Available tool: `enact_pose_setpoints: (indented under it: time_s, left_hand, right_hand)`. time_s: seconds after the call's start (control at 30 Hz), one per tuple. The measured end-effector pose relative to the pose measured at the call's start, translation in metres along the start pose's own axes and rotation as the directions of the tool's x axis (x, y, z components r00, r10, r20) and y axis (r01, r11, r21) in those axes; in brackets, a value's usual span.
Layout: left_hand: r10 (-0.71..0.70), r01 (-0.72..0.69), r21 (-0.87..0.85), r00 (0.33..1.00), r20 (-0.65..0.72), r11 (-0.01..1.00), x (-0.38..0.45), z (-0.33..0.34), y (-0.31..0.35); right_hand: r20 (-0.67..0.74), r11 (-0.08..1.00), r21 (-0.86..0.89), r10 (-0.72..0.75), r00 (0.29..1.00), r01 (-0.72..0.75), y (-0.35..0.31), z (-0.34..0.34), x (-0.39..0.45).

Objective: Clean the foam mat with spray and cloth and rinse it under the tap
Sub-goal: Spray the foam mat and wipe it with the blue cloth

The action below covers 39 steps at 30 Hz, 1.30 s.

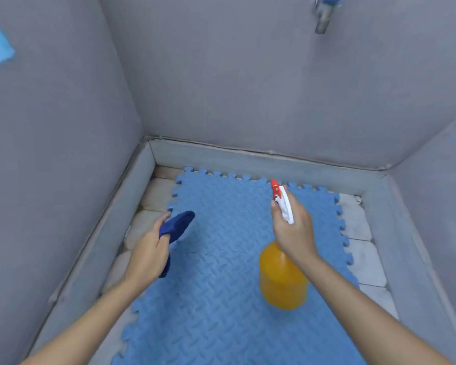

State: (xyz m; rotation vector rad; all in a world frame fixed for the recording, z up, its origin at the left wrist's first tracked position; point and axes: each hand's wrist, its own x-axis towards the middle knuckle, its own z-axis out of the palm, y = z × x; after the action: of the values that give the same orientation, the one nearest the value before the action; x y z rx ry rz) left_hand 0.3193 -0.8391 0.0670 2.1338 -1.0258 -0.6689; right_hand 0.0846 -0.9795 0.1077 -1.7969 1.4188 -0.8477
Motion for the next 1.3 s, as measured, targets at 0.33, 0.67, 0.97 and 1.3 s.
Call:
enact_pose_setpoints:
  time_s: [0.33, 0.67, 0.97, 1.3]
  left_hand:
    - [0.313, -0.650, 0.529, 0.744, 0.590, 0.546, -0.074, 0.095, -0.124]
    - [0.247, -0.506, 0.613, 0.853, 0.460, 0.607, -0.067, 0.115, -0.154]
    - [0.287, -0.485, 0.614, 0.872, 0.396, 0.623, -0.071, 0.119, -0.158]
    - [0.316, -0.481, 0.621, 0.876, 0.363, 0.619, -0.063, 0.123, -0.164]
  right_hand:
    - [0.031, 0.996, -0.048, 0.077, 0.997, -0.076, 0.042, 0.042, -0.012]
    - [0.206, 0.966, -0.143, 0.243, 0.948, -0.217, 0.039, 0.051, -0.017]
    - [0.359, 0.945, -0.251, 0.294, 0.886, -0.212, 0.040, 0.059, -0.031]
    - [0.368, 0.946, -0.288, 0.252, 0.895, -0.148, 0.055, 0.068, -0.033]
